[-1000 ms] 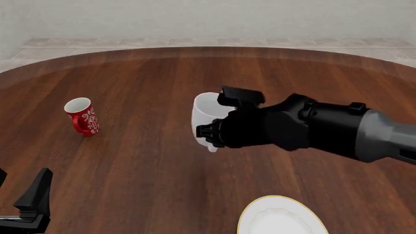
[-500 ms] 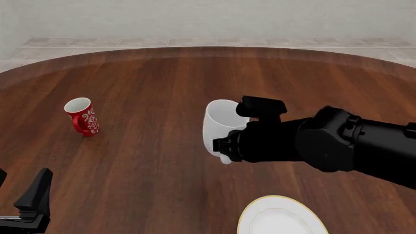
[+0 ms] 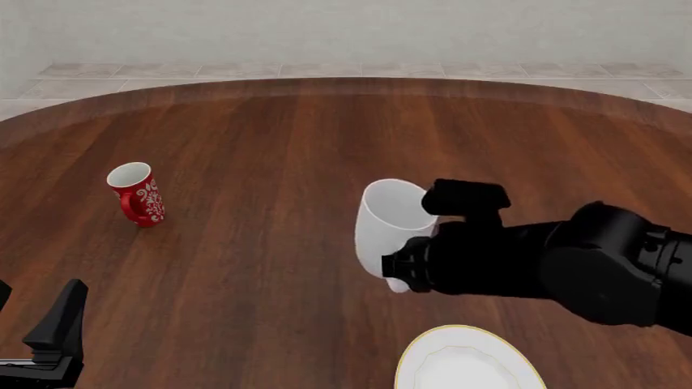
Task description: Put the white mug on the plate.
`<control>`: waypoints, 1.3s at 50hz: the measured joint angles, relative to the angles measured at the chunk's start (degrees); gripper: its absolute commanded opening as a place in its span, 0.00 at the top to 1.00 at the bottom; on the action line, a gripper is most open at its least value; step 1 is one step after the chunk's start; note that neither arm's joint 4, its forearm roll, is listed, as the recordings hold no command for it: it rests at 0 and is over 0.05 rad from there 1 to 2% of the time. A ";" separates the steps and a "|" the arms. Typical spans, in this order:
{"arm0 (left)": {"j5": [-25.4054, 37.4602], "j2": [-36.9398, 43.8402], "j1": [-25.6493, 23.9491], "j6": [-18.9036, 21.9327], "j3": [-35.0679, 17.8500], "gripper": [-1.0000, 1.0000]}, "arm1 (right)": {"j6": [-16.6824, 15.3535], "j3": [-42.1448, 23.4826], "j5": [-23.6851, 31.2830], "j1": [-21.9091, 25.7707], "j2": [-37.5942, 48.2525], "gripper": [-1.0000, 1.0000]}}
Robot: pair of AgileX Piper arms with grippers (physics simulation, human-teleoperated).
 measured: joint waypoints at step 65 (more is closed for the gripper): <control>0.00 0.00 0.00 0.00 0.00 0.00 | -1.57 14.73 5.99 -2.41 -18.21 1.00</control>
